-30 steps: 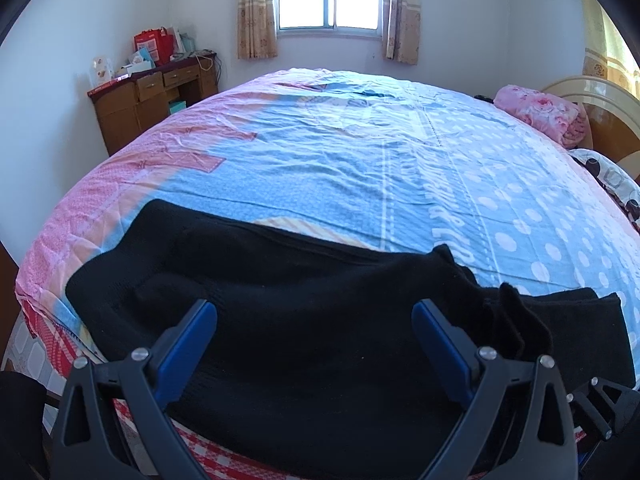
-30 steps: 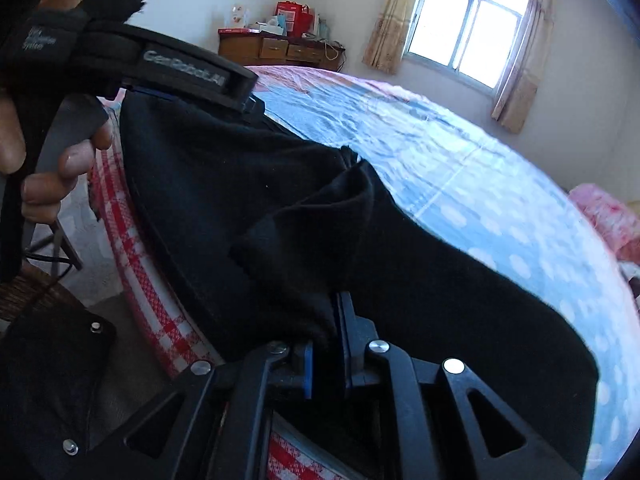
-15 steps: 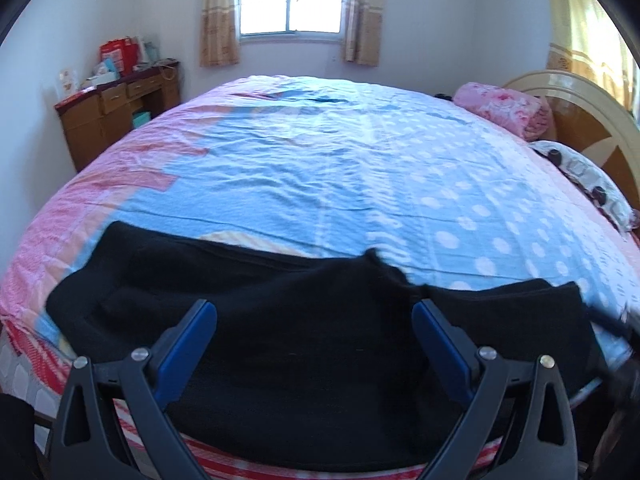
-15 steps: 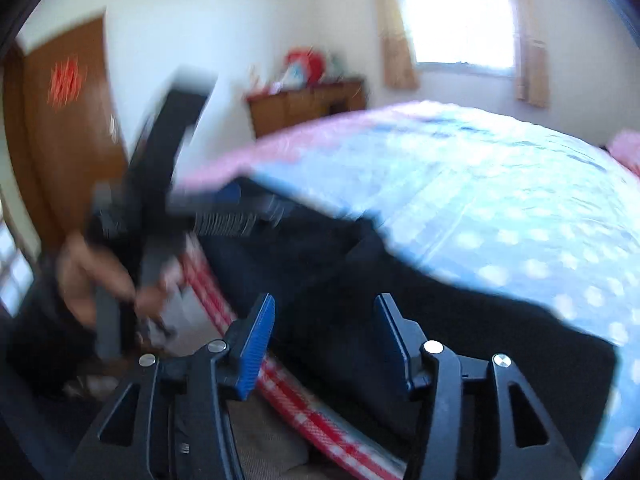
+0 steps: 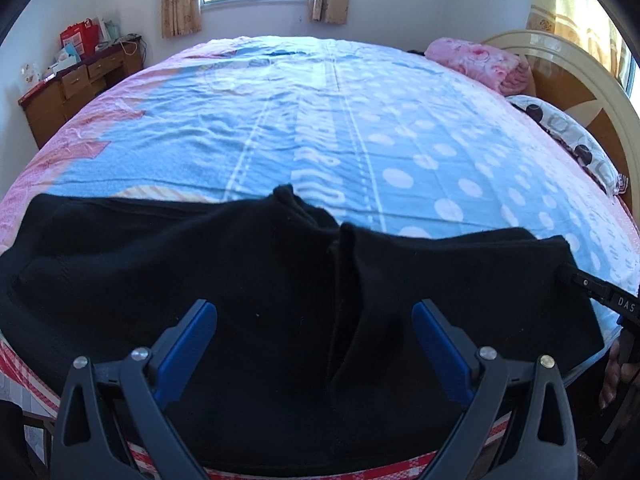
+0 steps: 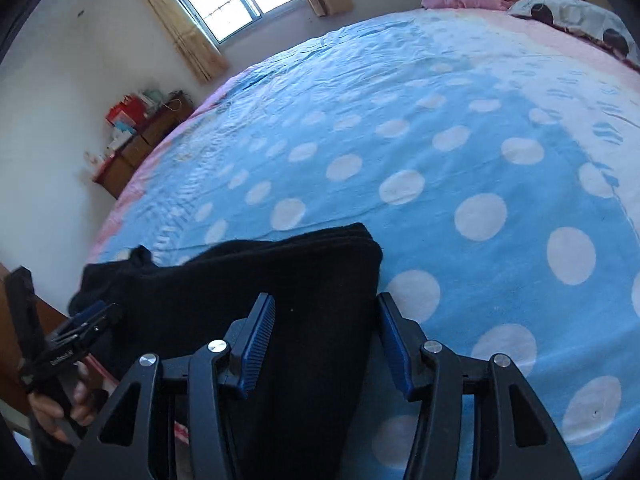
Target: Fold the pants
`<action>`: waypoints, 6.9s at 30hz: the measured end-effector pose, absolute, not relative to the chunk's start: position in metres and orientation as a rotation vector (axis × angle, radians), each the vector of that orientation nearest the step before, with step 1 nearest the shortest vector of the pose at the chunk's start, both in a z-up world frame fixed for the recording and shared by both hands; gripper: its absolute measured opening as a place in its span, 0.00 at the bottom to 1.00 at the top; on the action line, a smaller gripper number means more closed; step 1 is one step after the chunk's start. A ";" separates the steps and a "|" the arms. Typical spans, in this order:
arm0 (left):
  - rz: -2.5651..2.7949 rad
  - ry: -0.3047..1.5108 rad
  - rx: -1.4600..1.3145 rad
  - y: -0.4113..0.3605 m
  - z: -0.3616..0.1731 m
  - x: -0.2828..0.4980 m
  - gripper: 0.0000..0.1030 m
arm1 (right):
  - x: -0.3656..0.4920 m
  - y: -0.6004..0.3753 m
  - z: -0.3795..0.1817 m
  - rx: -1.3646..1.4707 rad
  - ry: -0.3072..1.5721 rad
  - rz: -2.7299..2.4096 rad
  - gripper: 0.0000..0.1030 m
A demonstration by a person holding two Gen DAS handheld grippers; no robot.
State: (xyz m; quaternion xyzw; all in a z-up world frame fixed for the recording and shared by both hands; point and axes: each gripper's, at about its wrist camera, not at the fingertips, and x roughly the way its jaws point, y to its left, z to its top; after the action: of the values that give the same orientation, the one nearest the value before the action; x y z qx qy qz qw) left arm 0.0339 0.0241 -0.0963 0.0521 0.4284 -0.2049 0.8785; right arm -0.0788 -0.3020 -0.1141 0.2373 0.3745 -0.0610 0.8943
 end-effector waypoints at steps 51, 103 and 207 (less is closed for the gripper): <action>0.087 0.682 -0.073 0.230 -0.058 0.074 0.89 | -0.087 -0.215 -0.093 0.243 0.624 0.071 0.13; -0.058 0.605 -0.396 0.217 -0.064 0.047 0.20 | -0.091 -0.215 -0.093 0.297 0.665 0.050 0.13; -0.307 0.764 0.267 -0.052 -0.100 0.055 1.00 | -0.064 -0.284 -0.098 0.248 0.597 -0.104 0.13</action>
State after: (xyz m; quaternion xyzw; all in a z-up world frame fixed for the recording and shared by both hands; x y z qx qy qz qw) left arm 0.0546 -0.0515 -0.0999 0.1294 0.3700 -0.1487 0.9079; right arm -0.0637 -0.2844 -0.0982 0.1216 0.2933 -0.0509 0.9469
